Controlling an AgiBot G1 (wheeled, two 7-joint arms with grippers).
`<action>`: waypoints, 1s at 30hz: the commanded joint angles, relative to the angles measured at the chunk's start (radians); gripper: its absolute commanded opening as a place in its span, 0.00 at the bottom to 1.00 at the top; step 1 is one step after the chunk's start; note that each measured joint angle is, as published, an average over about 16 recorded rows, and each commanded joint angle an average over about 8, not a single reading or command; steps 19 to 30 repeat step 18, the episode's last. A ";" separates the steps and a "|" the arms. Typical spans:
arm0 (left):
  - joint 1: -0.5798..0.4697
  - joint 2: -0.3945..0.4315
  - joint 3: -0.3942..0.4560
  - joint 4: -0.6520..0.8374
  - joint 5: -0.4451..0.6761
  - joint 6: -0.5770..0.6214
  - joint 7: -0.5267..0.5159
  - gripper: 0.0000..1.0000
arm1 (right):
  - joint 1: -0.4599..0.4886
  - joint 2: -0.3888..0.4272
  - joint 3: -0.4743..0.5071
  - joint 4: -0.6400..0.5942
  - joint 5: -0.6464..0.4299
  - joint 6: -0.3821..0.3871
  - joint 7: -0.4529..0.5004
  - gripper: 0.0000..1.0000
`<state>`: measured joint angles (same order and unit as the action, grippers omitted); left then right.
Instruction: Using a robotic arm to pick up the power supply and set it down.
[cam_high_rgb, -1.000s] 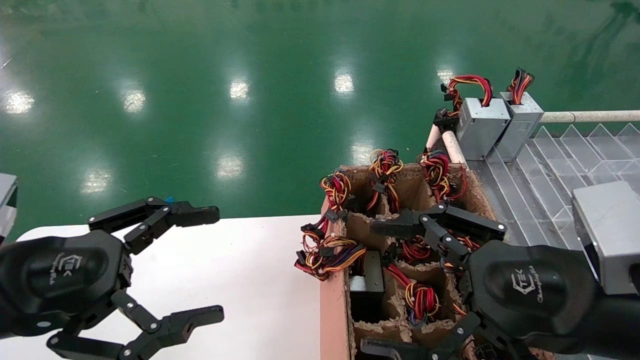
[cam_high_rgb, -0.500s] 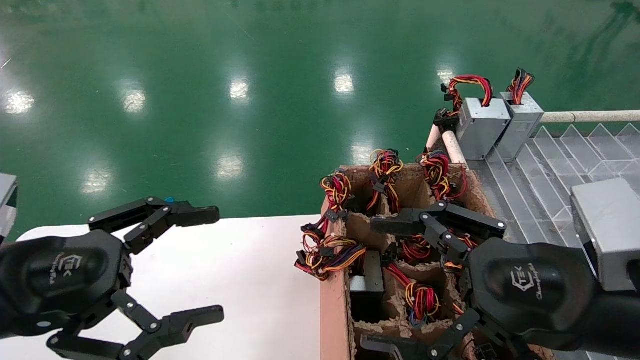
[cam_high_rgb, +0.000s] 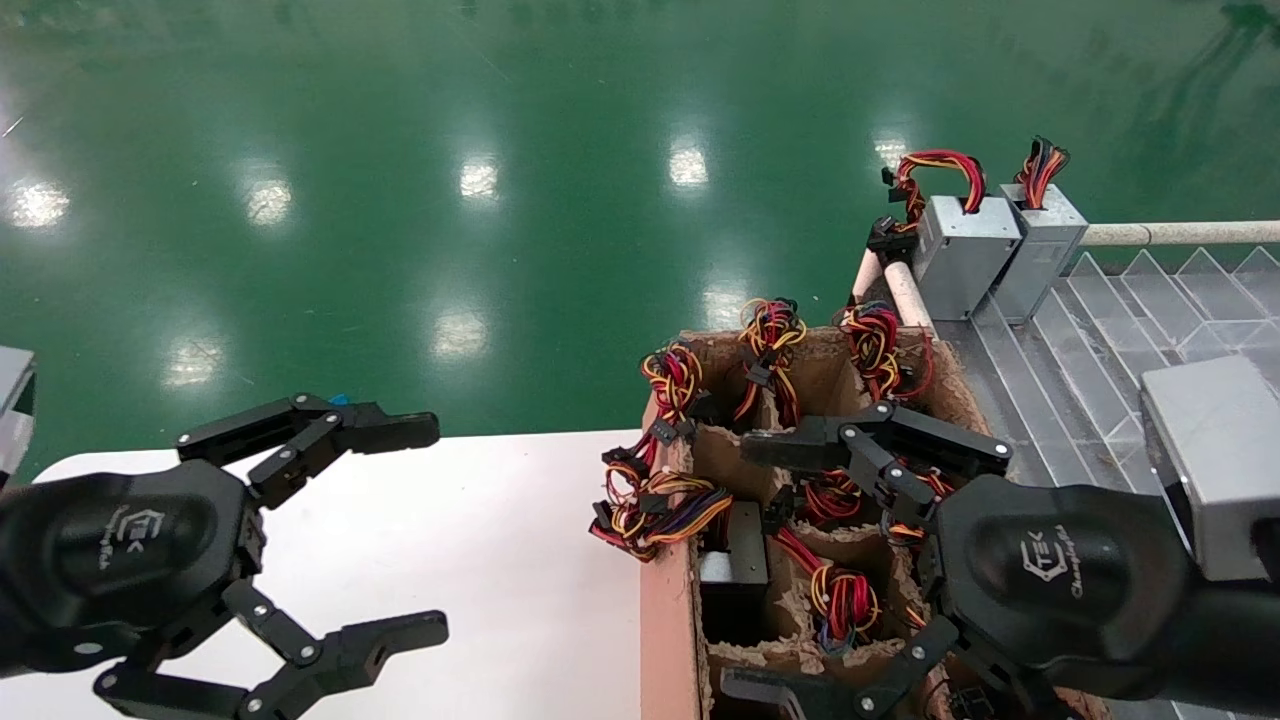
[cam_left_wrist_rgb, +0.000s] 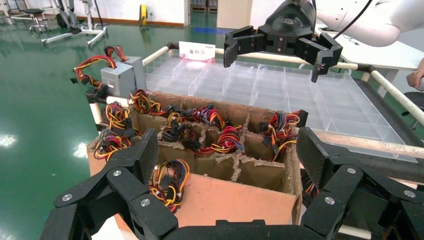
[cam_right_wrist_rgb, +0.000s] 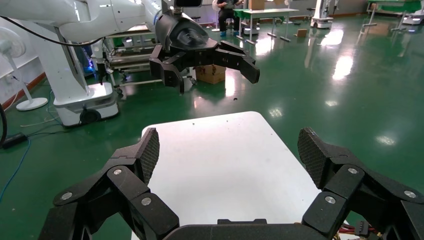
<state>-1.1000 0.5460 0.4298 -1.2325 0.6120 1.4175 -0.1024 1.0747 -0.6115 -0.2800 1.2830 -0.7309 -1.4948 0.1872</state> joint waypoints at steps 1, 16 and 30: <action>0.000 0.000 0.000 0.000 0.000 0.000 0.000 1.00 | 0.000 0.000 0.000 0.000 0.000 0.000 0.000 1.00; 0.000 0.000 0.000 0.000 0.000 0.000 0.000 1.00 | 0.001 0.000 0.000 -0.001 0.000 0.001 0.000 1.00; 0.000 0.000 0.000 0.000 0.000 0.000 0.000 1.00 | 0.001 0.000 0.000 -0.001 0.000 0.001 0.000 1.00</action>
